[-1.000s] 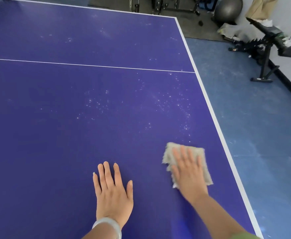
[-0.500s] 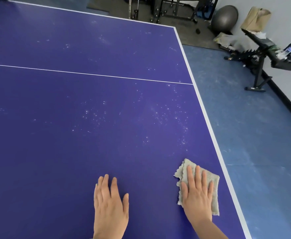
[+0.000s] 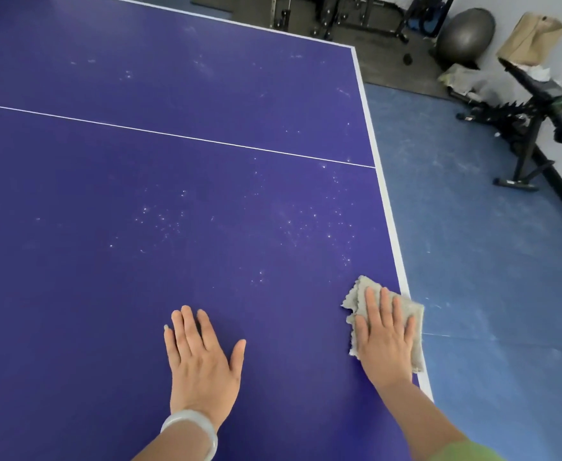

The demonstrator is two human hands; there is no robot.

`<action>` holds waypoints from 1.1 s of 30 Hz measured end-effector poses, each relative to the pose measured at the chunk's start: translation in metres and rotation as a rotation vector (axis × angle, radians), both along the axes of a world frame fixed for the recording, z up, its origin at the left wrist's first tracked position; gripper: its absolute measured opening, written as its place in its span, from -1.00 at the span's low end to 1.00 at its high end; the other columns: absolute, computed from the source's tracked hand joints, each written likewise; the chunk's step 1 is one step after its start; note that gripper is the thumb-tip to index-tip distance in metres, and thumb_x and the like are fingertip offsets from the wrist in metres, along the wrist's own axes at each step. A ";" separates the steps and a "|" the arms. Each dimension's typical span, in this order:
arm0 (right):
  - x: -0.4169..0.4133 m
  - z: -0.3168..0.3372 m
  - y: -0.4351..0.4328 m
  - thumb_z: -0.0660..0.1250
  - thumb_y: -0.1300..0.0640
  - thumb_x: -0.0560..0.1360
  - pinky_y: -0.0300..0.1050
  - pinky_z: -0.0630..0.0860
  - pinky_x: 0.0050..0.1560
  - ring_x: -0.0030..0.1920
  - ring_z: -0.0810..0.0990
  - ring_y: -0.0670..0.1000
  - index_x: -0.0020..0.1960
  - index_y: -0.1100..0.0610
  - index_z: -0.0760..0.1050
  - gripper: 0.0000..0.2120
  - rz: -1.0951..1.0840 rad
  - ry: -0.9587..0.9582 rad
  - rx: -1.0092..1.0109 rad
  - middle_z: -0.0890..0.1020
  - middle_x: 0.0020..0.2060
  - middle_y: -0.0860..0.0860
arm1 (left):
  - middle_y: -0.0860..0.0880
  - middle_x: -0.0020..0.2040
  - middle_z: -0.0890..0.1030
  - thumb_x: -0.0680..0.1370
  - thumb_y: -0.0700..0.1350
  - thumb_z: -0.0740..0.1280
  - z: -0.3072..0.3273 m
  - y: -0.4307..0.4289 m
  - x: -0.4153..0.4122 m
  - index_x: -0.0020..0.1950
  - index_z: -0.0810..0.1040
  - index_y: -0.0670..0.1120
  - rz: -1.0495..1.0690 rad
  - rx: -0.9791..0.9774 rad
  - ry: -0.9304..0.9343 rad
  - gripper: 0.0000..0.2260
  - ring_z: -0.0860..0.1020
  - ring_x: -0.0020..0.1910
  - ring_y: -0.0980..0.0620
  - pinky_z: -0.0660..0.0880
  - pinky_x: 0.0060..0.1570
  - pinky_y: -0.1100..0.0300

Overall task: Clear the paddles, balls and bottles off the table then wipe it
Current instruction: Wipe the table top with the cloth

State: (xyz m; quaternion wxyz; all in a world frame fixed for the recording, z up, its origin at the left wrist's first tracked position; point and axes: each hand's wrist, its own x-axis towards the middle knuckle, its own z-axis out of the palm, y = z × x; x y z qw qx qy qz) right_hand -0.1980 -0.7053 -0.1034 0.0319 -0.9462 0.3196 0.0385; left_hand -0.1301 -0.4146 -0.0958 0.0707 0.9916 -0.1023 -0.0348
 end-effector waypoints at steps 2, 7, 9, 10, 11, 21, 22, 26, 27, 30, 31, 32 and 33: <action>-0.014 0.001 0.012 -0.23 -0.18 0.61 0.30 -0.01 0.49 0.56 0.09 0.04 0.59 -0.08 0.03 -0.43 0.015 -0.003 0.013 0.18 0.55 0.00 | -0.43 0.47 0.23 0.57 0.24 -0.02 -0.003 -0.001 -0.001 0.45 0.27 -0.42 0.014 0.004 -0.016 -0.23 0.15 0.51 -0.37 0.12 0.46 -0.29; -0.052 0.007 0.027 -0.25 -0.16 0.63 0.42 0.11 0.40 0.50 0.24 0.06 0.54 -0.08 0.17 -0.45 0.176 -0.016 0.043 0.30 0.51 -0.02 | -0.41 0.47 0.24 0.55 0.24 0.00 -0.006 -0.002 0.000 0.44 0.29 -0.41 0.033 -0.006 -0.048 -0.22 0.17 0.51 -0.35 0.11 0.47 -0.28; -0.034 0.006 0.003 -0.25 -0.15 0.64 0.44 0.13 0.39 0.52 0.23 0.09 0.55 -0.07 0.15 -0.46 0.242 0.002 0.024 0.27 0.52 -0.03 | -0.40 0.47 0.24 0.54 0.24 0.01 -0.006 -0.004 0.000 0.44 0.30 -0.40 0.038 -0.007 -0.061 -0.22 0.17 0.51 -0.34 0.12 0.47 -0.27; -0.016 0.007 -0.011 -0.24 -0.15 0.64 0.45 0.13 0.38 0.52 0.21 0.10 0.56 -0.06 0.14 -0.46 0.261 0.017 0.011 0.24 0.53 -0.03 | -0.40 0.47 0.25 0.54 0.25 0.01 -0.006 -0.004 0.000 0.44 0.30 -0.40 0.042 -0.007 -0.066 -0.22 0.17 0.51 -0.34 0.12 0.47 -0.27; 0.005 0.008 -0.025 -0.22 -0.15 0.64 0.45 0.13 0.38 0.53 0.18 0.10 0.57 -0.06 0.12 -0.46 0.262 0.025 0.008 0.21 0.54 -0.04 | -0.40 0.47 0.25 0.54 0.25 0.01 -0.006 -0.004 0.000 0.43 0.31 -0.40 0.045 -0.007 -0.072 -0.23 0.18 0.50 -0.34 0.12 0.47 -0.26; 0.141 0.015 0.017 -0.20 -0.14 0.63 0.29 -0.29 0.48 0.56 -0.25 0.06 0.58 -0.09 -0.26 -0.45 0.433 0.030 0.127 -0.19 0.58 -0.04 | -0.34 0.49 0.25 0.59 0.29 -0.12 -0.006 -0.005 -0.001 0.45 0.32 -0.35 0.065 0.042 -0.067 -0.21 0.19 0.51 -0.29 0.09 0.48 -0.20; 0.124 0.013 0.034 -0.20 -0.15 0.62 0.28 -0.26 0.48 0.57 -0.24 0.07 0.58 -0.09 -0.24 -0.44 0.587 0.019 0.105 -0.17 0.58 -0.04 | -0.33 0.49 0.25 0.59 0.30 -0.15 -0.006 -0.005 -0.001 0.45 0.32 -0.35 0.067 0.041 -0.066 -0.20 0.20 0.51 -0.28 0.09 0.48 -0.20; 0.084 0.005 0.001 -0.04 -0.13 0.60 0.32 0.01 0.43 0.57 0.02 0.13 0.49 -0.16 0.24 -0.53 0.871 -0.019 -0.015 -0.04 0.58 -0.08 | -0.34 0.49 0.24 0.59 0.29 -0.14 -0.006 -0.004 -0.001 0.45 0.31 -0.36 0.070 0.035 -0.063 -0.21 0.19 0.52 -0.29 0.11 0.48 -0.21; 0.083 0.004 -0.020 0.00 -0.11 0.55 0.38 0.11 0.40 0.54 0.09 0.16 0.36 -0.17 0.39 -0.58 0.807 -0.013 -0.083 0.01 0.58 -0.08 | -0.34 0.49 0.24 0.59 0.28 -0.10 -0.006 -0.005 -0.001 0.45 0.31 -0.35 0.067 0.038 -0.067 -0.22 0.18 0.52 -0.29 0.11 0.47 -0.22; 0.105 0.010 -0.069 -0.09 -0.10 0.59 0.38 0.08 0.44 0.53 0.03 0.08 0.52 -0.13 0.13 -0.51 0.283 -0.002 -0.028 0.09 0.56 -0.01 | -0.36 0.48 0.25 0.56 0.25 -0.01 -0.006 -0.006 0.000 0.45 0.32 -0.36 0.058 0.053 -0.062 -0.25 0.18 0.52 -0.29 0.12 0.47 -0.23; 0.117 0.010 -0.069 -0.15 -0.13 0.62 0.32 -0.04 0.48 0.55 -0.07 0.06 0.58 -0.11 -0.06 -0.47 0.134 -0.003 0.032 0.01 0.58 -0.01 | -0.35 0.48 0.25 0.56 0.25 -0.01 -0.006 -0.006 0.000 0.45 0.32 -0.36 0.055 0.062 -0.058 -0.25 0.17 0.52 -0.29 0.12 0.47 -0.22; 0.127 0.010 -0.059 -0.17 -0.15 0.63 0.29 -0.13 0.50 0.56 -0.14 0.06 0.59 -0.09 -0.17 -0.45 0.043 -0.004 0.073 -0.07 0.58 -0.01 | -0.35 0.48 0.25 0.56 0.25 -0.01 -0.006 -0.006 0.000 0.45 0.31 -0.36 0.052 0.068 -0.052 -0.25 0.17 0.53 -0.28 0.12 0.47 -0.22; 0.136 0.010 -0.041 -0.18 -0.16 0.63 0.28 -0.18 0.50 0.57 -0.19 0.06 0.58 -0.07 -0.22 -0.44 0.029 -0.017 0.093 -0.12 0.59 -0.01 | -0.35 0.49 0.25 0.56 0.25 -0.01 -0.006 -0.006 0.000 0.46 0.31 -0.35 0.051 0.069 -0.049 -0.25 0.16 0.53 -0.28 0.12 0.48 -0.21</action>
